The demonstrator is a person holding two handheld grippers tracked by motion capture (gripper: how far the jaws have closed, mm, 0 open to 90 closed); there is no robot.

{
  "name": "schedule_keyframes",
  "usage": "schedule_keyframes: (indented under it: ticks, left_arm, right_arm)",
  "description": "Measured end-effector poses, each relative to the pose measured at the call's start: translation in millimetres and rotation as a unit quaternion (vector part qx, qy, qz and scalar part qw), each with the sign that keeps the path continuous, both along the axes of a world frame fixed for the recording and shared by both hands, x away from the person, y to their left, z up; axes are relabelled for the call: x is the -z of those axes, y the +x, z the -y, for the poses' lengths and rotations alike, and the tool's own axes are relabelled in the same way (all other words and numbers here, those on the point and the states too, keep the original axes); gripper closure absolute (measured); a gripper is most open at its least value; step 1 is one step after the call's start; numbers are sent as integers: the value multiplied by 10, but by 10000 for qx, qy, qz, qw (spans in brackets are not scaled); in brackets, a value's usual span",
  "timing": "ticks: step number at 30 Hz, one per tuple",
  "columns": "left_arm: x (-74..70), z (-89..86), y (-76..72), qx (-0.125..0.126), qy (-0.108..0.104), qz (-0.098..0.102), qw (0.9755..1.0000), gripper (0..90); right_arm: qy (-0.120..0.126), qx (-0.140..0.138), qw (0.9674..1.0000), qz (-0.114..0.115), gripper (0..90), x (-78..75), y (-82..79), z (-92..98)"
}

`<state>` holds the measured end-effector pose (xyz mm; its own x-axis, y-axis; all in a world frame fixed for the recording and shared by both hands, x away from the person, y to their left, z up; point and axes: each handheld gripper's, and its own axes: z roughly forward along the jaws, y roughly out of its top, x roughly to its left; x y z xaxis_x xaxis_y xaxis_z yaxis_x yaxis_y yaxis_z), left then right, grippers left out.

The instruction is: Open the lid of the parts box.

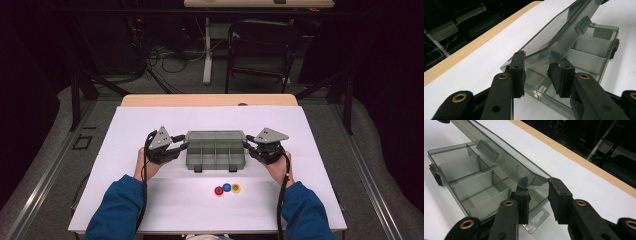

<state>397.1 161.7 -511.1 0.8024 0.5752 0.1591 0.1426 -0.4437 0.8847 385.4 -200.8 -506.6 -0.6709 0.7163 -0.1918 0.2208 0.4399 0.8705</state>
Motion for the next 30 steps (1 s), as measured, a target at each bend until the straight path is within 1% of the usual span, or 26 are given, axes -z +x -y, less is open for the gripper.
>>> schedule_keyframes:
  ticks: [5, 12, 14, 19, 25, 28, 30]
  left_arm:
    - [-18, -9, 35, -3, -54, -23, 10000, 671]
    - [-32, -11, 65, 5, -76, -28, 10000, 676]
    - [-32, -16, 80, 19, -106, 9, 9999, 679]
    - [-32, -20, 96, 15, -131, 11, 9999, 687]
    - [-28, -24, 119, -16, -192, 18, 9998, 698]
    - [-39, -28, 144, -6, -244, -25, 9997, 701]
    - [-48, -28, 161, -5, -238, -19, 9997, 703]
  right_arm:
    - [74, 24, 10000, -22, 710, -14, 23, 7]
    - [90, 57, 9999, -17, 726, -19, 47, 8]
    - [109, 73, 9999, -5, 728, -15, 54, 9]
    - [98, 92, 9999, -5, 734, -15, 74, 4]
    - [185, 135, 9997, -14, 745, -38, 118, 8]
    - [243, 145, 9996, -47, 748, -40, 132, 14]
    - [269, 159, 9995, -47, 751, -43, 143, 15]
